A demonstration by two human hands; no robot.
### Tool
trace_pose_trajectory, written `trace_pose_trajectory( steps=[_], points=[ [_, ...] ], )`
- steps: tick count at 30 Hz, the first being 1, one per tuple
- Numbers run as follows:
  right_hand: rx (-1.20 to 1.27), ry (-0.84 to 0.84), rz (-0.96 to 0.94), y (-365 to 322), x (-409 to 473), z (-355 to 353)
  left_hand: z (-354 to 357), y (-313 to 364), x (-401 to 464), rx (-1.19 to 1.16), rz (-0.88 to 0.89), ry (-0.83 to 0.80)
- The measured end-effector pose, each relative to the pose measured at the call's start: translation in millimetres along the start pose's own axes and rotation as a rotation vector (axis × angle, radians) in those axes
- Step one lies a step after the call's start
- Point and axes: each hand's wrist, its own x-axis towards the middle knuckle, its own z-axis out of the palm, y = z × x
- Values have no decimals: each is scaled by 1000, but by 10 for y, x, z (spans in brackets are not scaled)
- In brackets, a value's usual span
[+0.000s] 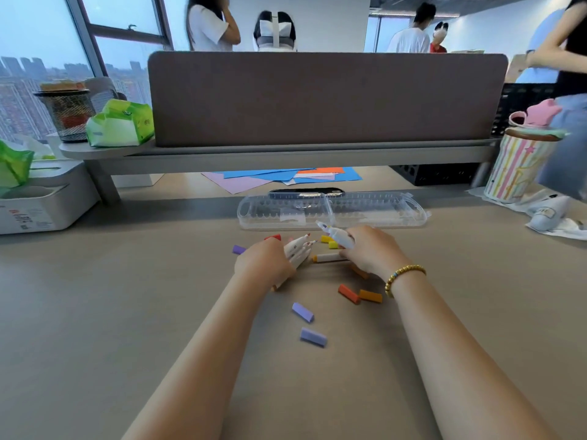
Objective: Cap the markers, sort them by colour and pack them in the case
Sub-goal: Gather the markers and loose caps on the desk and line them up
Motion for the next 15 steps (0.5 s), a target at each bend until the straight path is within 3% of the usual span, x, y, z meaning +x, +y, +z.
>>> trace_pose_trajectory(
  steps=[7, 15],
  points=[
    [-202, -10, -100, -60, -10, 24, -18, -83, 34, -81, -5, -43],
    [-282, -37, -161, -108, -19, 32, -236, -288, 46, -394, -70, -33]
  ],
)
